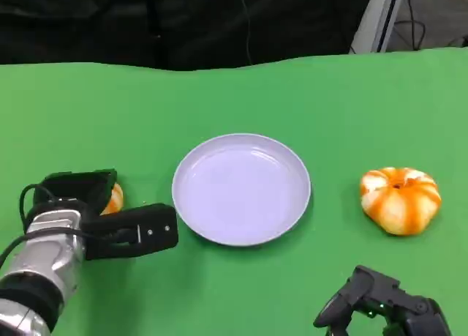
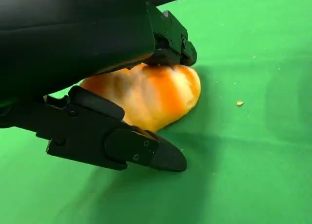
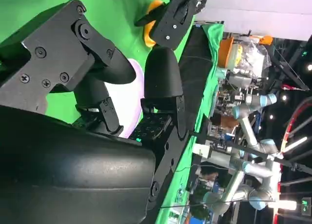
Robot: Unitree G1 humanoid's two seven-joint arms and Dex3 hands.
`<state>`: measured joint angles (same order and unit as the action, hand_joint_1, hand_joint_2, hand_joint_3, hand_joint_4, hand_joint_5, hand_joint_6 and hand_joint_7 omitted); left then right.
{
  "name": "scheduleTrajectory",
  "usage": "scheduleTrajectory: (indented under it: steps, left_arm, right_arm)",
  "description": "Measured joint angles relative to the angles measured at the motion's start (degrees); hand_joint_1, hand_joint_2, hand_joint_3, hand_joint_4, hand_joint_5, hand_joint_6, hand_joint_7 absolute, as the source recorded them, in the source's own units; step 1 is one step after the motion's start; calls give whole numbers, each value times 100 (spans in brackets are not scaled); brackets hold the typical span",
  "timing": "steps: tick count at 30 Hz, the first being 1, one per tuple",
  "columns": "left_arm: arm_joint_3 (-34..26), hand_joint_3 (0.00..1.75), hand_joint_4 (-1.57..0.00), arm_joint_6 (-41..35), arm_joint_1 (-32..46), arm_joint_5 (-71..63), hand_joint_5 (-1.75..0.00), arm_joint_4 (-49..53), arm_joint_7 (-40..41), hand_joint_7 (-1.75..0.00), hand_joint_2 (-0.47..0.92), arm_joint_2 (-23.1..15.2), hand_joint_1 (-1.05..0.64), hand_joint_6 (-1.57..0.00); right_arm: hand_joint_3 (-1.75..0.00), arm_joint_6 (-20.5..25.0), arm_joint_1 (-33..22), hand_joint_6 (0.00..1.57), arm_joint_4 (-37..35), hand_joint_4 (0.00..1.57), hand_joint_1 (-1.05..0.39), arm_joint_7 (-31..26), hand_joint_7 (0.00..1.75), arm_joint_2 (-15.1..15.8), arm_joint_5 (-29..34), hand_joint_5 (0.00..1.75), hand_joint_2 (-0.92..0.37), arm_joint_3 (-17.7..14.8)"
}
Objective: Grasp the bread from the table and place it into the plate.
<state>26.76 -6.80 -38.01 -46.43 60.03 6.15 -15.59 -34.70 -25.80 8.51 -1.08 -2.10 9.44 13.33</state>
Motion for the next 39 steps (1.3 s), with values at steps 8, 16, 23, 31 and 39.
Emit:
scheduleTrajectory:
  steps: [8, 16, 23, 31, 39]
  left_arm:
    - [43, 14, -75, 999, -8, 237, -174, 432, 919, -157, 92, -139, -20, -62]
    - [8, 14, -77, 1817, 248, 418, -175, 423, 1912, -175, 87, -273, -16, -57]
    - [88, 14, -83, 2287, 447, 336, -175, 296, 2675, -175, 85, -355, -14, -59]
    - [101, 20, -86, 2634, 683, 154, -175, -309, 3400, -175, 80, -595, -13, -63]
    - [91, 100, -87, 2619, 734, 79, -175, -921, 3551, -175, 40, -642, -15, -64]
  right_arm:
    - [-137, 0, -10, 83, 5, 78, -3, 1, 132, 2, -1, 162, -36, 6]
    - [-137, 1, 24, 84, 4, 79, -4, 0, 132, 2, -1, 163, -36, -6]
    - [-136, 54, 11, 83, 5, 78, -2, 9, 133, 2, -23, 164, -37, 4]
    - [-138, 79, 48, 83, 4, 79, -2, 8, 134, 10, -34, 164, -35, -9]
    - [-139, 76, 49, 83, 1, 78, -1, 7, 133, 25, -34, 164, -35, -7]
